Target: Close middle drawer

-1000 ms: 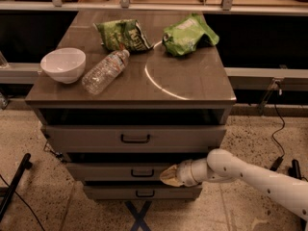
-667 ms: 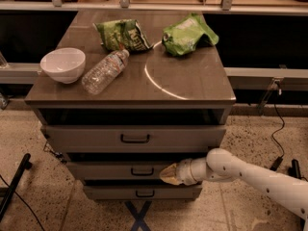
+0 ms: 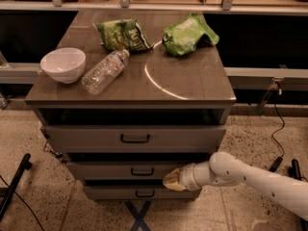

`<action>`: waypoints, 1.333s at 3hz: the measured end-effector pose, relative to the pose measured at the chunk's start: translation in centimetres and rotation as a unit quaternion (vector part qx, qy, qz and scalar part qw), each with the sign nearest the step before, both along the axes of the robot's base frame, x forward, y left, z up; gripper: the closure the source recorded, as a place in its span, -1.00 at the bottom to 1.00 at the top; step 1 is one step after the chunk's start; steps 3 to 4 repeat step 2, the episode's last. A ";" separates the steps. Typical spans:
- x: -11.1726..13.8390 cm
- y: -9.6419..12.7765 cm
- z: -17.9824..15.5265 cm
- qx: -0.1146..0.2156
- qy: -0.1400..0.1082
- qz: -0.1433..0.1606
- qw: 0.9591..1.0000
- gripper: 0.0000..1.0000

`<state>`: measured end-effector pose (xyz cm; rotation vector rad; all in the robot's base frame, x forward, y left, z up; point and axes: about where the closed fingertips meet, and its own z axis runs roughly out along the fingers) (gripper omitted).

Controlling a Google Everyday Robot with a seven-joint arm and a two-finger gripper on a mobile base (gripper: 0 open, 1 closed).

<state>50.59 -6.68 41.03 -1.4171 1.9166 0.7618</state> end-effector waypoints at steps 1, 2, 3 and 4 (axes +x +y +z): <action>-4.4 -2.4 0.5 -0.012 0.015 0.035 0.999 1.00; -4.4 -2.4 0.5 -0.012 0.015 0.035 0.999 1.00; -4.4 -2.4 0.5 -0.012 0.015 0.035 0.999 1.00; -4.4 -2.4 0.5 -0.012 0.015 0.035 0.999 1.00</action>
Offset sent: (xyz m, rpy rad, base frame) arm -0.0347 -0.0209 0.0041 -0.0227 0.0209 0.0522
